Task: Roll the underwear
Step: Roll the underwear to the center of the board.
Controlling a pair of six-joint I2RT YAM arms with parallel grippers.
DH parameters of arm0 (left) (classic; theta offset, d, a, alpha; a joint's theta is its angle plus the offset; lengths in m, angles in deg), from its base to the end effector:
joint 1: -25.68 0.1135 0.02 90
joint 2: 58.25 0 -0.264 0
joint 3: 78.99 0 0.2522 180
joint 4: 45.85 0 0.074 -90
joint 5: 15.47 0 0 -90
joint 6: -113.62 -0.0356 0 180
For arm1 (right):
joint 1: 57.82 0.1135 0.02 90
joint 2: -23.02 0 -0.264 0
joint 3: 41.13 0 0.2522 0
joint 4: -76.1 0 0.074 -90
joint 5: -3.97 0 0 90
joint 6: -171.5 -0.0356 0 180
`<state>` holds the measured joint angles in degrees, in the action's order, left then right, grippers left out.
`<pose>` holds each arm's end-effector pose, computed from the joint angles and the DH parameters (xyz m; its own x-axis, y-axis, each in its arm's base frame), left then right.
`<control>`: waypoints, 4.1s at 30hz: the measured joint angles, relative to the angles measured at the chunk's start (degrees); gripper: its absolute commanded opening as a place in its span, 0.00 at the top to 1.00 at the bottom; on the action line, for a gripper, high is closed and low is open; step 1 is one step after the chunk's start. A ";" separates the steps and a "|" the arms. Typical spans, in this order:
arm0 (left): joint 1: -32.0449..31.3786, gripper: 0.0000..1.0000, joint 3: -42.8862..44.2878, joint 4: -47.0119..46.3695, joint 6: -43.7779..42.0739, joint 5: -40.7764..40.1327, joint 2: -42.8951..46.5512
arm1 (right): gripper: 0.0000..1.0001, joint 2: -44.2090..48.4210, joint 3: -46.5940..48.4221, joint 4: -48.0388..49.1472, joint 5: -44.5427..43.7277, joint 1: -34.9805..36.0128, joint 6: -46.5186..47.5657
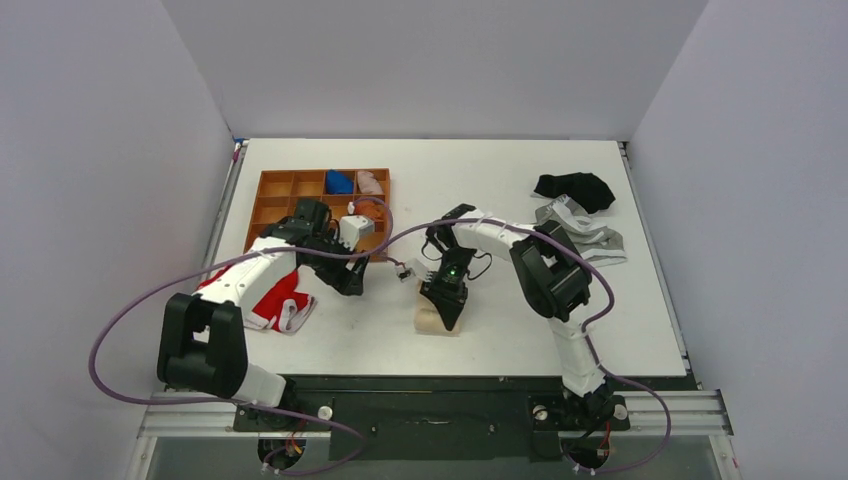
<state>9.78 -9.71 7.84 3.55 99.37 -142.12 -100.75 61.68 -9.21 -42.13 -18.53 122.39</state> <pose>0.2606 -0.0898 0.2137 -0.7026 0.5239 -0.4815 0.6806 0.6924 -0.2396 0.2741 0.2562 0.1471 -0.3614 -0.9051 -0.2239 -0.7176 0.1167 0.6866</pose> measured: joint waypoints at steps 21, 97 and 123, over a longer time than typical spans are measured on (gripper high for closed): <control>6.01 0.19 -4.44 -5.29 -1.60 1.16 16.76 | 1.00 -10.29 12.61 -11.26 3.54 -2.56 2.38; -36.94 0.91 -4.76 -27.93 -15.61 -11.04 -10.88 | 0.99 -19.80 22.38 -22.10 6.47 -4.00 3.10; -36.24 1.00 -5.81 -31.50 -4.33 -2.95 -11.50 | 0.61 -0.72 4.39 -3.54 4.96 -16.44 -1.49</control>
<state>-26.46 -15.52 -23.66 -0.78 96.42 -153.62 -101.47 66.08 -12.75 -37.17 -34.96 120.90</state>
